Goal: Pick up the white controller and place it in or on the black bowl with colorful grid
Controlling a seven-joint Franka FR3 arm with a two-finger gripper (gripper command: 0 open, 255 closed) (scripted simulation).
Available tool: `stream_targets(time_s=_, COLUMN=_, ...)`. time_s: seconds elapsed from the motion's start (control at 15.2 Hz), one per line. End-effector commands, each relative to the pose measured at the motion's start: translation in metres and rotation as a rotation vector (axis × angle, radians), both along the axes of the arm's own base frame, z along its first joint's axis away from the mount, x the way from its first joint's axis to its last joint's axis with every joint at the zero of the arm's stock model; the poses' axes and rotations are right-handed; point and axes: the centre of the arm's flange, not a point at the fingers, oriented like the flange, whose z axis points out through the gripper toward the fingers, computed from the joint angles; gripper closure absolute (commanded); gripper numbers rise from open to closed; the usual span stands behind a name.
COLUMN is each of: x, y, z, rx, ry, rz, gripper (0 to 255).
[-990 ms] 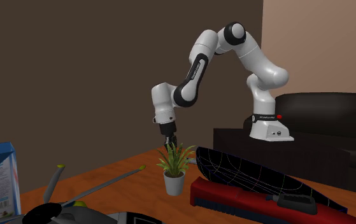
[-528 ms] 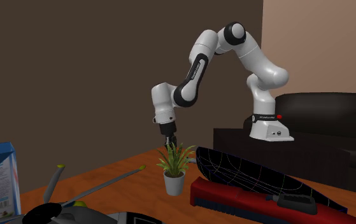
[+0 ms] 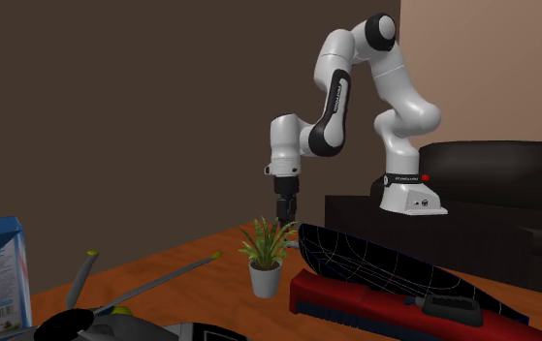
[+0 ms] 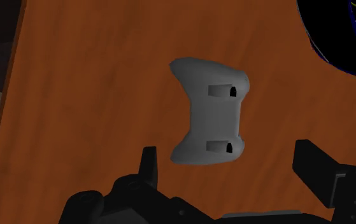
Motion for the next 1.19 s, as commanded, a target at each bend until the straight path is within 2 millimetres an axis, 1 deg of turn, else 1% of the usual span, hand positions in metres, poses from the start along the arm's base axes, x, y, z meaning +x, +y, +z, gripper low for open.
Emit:
stream_targets(time_s=0.0, x=-0.028, y=0.002, z=0.007, rx=0.009, ry=-0.05, rz=-0.033, gripper=0)
stream_targets(time_s=0.53, x=-0.027, y=0.005, z=-0.033, rx=0.009, ry=-0.05, rz=-0.033, gripper=0)
stream_targets(time_s=0.99, x=-0.027, y=0.005, z=-0.033, rx=0.009, ry=-0.05, rz=-0.033, gripper=0)
stream_targets(time_s=1.06, x=-0.027, y=0.005, z=-0.033, rx=0.009, ry=-0.05, rz=-0.033, gripper=255)
stream_targets(time_s=1.12, x=-0.027, y=0.005, z=-0.033, rx=0.009, ry=-0.05, rz=-0.033, gripper=255)
